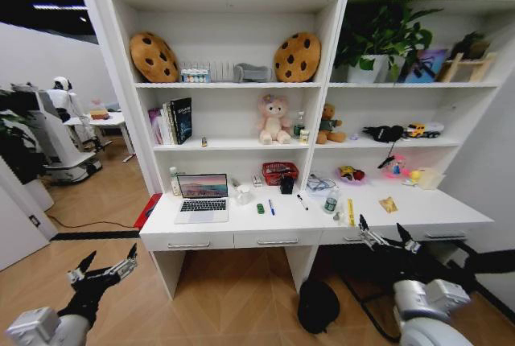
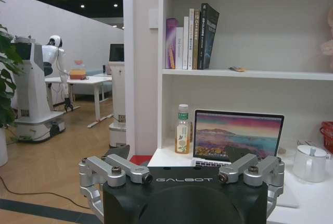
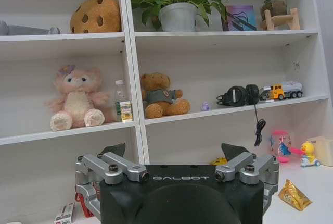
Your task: Organize the objects on the table.
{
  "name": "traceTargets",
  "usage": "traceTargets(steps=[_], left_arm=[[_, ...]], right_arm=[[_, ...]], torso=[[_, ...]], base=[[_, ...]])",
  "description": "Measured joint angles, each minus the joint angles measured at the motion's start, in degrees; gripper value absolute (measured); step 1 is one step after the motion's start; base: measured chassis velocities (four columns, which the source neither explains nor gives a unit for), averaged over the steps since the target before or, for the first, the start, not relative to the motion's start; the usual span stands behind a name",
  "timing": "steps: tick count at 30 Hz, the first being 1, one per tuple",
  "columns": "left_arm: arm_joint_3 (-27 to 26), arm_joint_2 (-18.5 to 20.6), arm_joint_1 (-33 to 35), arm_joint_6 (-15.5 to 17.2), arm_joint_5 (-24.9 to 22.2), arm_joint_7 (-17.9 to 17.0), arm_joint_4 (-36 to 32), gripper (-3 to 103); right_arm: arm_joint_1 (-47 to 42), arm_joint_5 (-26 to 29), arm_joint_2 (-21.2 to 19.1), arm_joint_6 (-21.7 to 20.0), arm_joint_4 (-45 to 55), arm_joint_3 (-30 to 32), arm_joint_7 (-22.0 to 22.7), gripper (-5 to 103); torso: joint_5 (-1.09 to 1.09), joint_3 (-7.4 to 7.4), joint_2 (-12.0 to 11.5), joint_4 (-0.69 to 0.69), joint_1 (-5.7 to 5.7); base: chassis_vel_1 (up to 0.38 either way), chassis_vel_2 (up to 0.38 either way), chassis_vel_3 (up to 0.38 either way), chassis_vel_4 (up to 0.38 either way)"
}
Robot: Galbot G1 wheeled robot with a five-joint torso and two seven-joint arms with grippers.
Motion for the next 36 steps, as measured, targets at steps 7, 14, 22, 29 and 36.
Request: traceTargets(steps=[7, 14, 22, 29, 36], left_arm=[[0.18, 0.2, -0.03, -0.04, 0.07, 0.23, 0.0, 100], [0.61, 0.25, -0.11, -0.15, 0.28, 0.51, 0.01, 100], [0.83, 0.39, -0.2, -0.23, 0.47, 0.77, 0.0, 100], [0.94, 0.52, -0.34, -0.27, 0.47, 1.01, 0.0, 100], [1.07, 0.91, -0.48, -0.29, 0.5, 1.29, 0.01, 100]], right_arm=[[-0.02, 0.05, 0.02, 0.07, 0.02, -0.17, 0.24, 100], [0.08, 0.13, -0.01, 0.07, -0.06, -0.22, 0.38, 100], [0.13, 0.15, 0.17, 0.07, -0.24, -0.4, 0.45, 100], [0.14, 0.17, 0.22, 0.08, -0.26, -0.49, 0.52, 100], [0.16, 0.12, 0.31, 0.75, -0.38, -0.78, 0.54, 100]], torso=[[-0.02, -0.02, 0.02, -0.01, -0.04], [-0.05, -0.02, 0.02, -0.02, -0.05], [0.02, -0.01, 0.02, 0.0, -0.03], [0.02, -0.01, 0.02, -0.03, -0.04], [-0.05, -0.01, 0.01, -0.02, -0.02]], base=[[-0.166, 0.146, 0.166, -0.163], [-0.149, 0.158, 0.162, -0.162], [-0.19, 0.185, 0.194, -0.186], [-0.205, 0.212, 0.21, -0.21], [-0.192, 0.201, 0.197, -0.191]])
